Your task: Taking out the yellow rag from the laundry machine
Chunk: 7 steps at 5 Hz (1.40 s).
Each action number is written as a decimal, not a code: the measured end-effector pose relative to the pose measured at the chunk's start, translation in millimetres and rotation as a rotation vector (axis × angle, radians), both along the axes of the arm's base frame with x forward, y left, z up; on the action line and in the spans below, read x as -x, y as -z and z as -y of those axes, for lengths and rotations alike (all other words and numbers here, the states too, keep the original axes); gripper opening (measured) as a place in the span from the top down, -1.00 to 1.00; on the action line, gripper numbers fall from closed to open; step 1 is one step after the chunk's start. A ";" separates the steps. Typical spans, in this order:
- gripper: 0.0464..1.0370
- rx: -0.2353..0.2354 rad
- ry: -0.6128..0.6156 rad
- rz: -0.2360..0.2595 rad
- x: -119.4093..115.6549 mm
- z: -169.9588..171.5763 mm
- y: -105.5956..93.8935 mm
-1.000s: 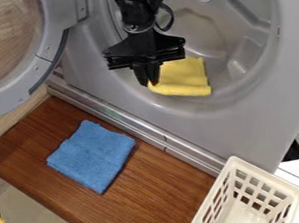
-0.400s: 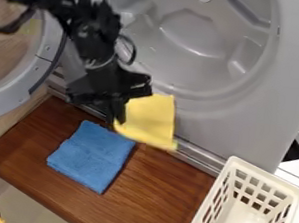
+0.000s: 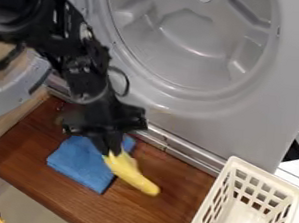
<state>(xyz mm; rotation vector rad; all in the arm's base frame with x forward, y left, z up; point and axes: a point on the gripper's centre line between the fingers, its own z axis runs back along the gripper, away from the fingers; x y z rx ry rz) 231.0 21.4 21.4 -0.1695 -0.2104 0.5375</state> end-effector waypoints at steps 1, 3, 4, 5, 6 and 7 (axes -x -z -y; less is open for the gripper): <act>0.96 -0.007 0.077 -0.029 8.9 18.3 13.7; 0.90 -0.049 0.130 -0.050 14.3 39.2 28.3; 0.56 -0.057 0.139 -0.093 20.7 42.7 36.6; -0.01 -0.067 0.138 -0.113 25.0 46.8 38.0; -0.64 -0.083 0.129 -0.122 26.6 45.4 38.2; -0.94 -0.081 0.119 -0.135 27.8 45.1 38.0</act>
